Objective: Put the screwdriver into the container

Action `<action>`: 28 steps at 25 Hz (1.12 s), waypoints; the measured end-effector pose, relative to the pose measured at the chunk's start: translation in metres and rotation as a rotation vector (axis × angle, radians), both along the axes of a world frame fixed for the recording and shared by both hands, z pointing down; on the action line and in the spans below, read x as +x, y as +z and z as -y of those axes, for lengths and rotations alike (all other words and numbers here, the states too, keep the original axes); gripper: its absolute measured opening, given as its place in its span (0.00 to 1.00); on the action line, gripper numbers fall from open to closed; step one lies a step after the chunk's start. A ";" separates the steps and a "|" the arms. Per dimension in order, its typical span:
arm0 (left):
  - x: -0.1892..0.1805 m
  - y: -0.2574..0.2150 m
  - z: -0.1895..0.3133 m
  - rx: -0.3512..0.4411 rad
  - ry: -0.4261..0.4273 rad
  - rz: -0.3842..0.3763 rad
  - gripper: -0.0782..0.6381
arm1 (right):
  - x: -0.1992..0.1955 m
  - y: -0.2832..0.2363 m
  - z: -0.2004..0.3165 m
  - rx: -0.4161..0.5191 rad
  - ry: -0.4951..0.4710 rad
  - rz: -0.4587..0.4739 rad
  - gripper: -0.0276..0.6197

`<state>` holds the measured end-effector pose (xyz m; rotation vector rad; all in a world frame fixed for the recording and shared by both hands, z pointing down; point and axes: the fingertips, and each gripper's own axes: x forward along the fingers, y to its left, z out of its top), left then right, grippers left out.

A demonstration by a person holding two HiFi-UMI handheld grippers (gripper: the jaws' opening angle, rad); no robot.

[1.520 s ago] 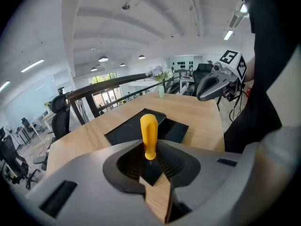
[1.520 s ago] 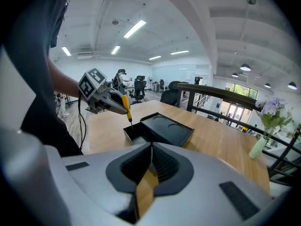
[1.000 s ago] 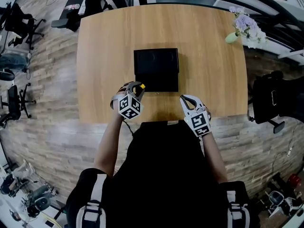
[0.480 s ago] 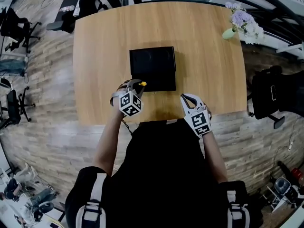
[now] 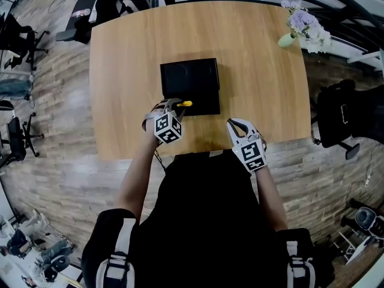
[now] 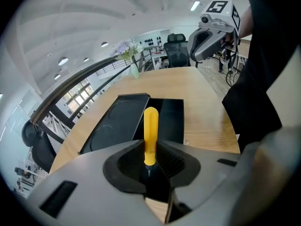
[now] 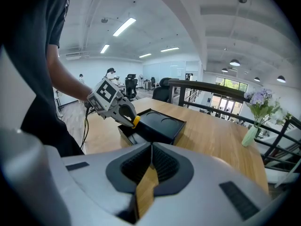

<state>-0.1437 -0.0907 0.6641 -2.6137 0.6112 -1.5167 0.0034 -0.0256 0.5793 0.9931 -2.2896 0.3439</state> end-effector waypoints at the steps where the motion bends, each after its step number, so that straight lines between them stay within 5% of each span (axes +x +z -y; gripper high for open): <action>1: 0.002 0.002 0.001 -0.004 0.001 -0.004 0.22 | 0.000 0.000 0.000 -0.001 0.001 0.000 0.09; 28: 0.047 0.048 0.017 -0.130 0.011 -0.059 0.22 | 0.010 0.002 -0.009 -0.023 0.007 -0.024 0.09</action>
